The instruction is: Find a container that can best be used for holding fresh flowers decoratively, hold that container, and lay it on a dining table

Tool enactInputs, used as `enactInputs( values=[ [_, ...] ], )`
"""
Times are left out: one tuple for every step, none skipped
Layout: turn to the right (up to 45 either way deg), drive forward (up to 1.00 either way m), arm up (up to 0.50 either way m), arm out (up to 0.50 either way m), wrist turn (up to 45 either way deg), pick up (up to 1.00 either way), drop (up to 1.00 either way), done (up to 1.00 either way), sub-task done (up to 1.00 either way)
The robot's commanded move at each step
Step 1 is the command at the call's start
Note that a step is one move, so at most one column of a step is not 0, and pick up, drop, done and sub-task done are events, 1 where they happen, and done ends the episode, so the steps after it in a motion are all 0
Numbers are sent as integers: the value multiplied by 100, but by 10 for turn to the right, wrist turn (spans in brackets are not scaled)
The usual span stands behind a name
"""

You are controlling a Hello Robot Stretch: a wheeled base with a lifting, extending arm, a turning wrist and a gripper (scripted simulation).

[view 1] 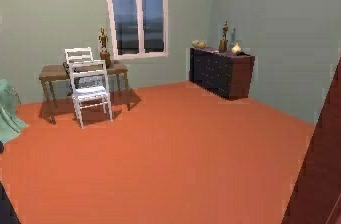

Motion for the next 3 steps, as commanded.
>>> enactInputs(
  values=[
    [0, 30, 0, 0, 0, 0, 0, 0, 0],
    [-210, 0, 0, 0, 0, 0, 0, 0, 0],
    [0, 30, 0, 0, 0, 0, 0, 0, 0]
  ],
)
